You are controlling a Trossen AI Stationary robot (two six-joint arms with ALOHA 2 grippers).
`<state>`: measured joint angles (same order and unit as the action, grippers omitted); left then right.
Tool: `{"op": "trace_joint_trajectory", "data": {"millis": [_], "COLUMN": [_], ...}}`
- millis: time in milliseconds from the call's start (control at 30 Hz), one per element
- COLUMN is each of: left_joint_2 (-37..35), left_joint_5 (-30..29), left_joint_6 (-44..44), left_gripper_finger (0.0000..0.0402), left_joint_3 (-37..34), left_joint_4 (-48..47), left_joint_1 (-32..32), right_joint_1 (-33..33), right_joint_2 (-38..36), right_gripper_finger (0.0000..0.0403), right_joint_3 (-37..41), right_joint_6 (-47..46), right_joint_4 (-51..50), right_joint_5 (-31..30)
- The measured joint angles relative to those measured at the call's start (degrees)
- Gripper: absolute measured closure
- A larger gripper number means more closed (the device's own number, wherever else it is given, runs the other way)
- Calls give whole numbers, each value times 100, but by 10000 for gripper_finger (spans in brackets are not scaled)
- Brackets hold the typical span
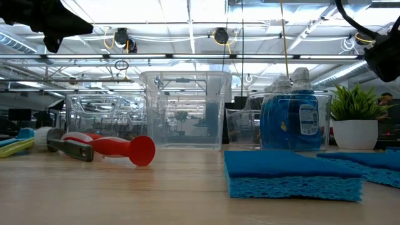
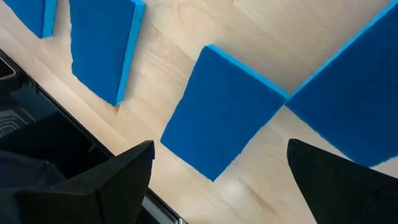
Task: Pick & Place Kitchen Sink Supplies
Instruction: Put the blue sponge into the left transparent bin
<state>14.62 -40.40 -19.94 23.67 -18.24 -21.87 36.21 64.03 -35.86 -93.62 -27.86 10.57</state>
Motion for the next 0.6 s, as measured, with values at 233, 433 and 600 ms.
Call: {"op": "trace_joint_trajectory", "data": {"millis": [233,433,600], "left_joint_2": [0,1,0], "left_joint_5": [0,-8,-13], "left_joint_6": [-1,9,18], "left_gripper_finger": [369,369,369], "left_joint_3": [1,-1,1], "left_joint_4": [0,0,0], "left_joint_1": [-1,0,-1], "right_joint_1": [218,172,172], "right_joint_2": [2,4,4], "right_gripper_finger": [46,46,46], "right_joint_3": [2,-2,0], "right_joint_6": [524,702,1266], "right_joint_4": [232,1066,1090], "right_joint_5": [-581,-610,-634]}}
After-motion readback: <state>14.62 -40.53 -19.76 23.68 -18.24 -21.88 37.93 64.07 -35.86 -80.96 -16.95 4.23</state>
